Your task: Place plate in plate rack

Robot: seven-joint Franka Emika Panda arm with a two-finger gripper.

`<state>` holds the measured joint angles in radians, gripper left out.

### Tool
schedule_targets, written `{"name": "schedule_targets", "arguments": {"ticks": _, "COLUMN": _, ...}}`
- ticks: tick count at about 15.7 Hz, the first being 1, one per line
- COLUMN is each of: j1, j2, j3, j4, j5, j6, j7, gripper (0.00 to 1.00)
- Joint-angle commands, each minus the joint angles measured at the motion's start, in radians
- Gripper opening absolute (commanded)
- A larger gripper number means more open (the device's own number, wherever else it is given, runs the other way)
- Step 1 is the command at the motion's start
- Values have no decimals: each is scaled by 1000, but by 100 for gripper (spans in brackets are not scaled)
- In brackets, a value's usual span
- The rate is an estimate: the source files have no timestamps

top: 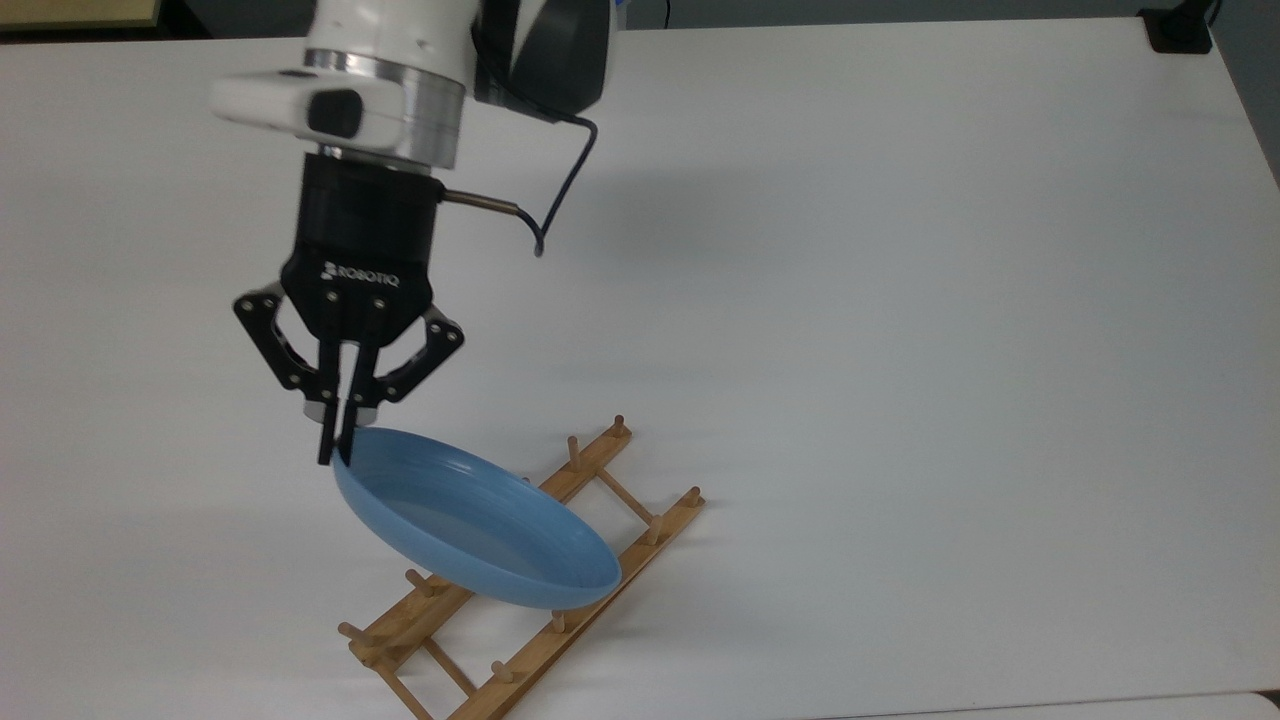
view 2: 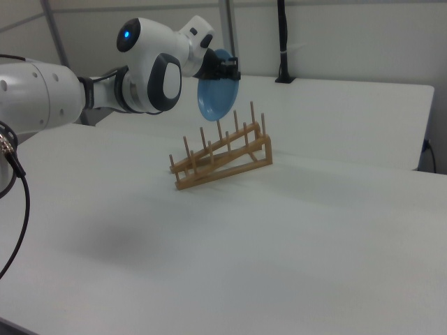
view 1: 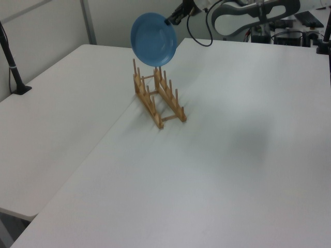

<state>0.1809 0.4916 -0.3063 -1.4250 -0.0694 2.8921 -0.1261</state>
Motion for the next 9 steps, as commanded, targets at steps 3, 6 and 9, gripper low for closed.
{"name": "schedule_targets", "arguments": {"ticks": 3, "j1": 83, "j2": 32, "j3": -100, "j4": -9, "j5": -62, "j6": 24, "j7": 29, "gripper": 0}}
{"name": "schedule_targets", "arguments": {"ticks": 6, "j1": 84, "j2": 33, "j3": -100, "j4": -9, "j5": -84, "j6": 22, "j7": 29, "gripper": 0}}
{"name": "schedule_targets", "arguments": {"ticks": 9, "j1": 97, "j2": 35, "j3": -106, "j4": -9, "j5": -112, "j6": 21, "j7": 29, "gripper": 0}}
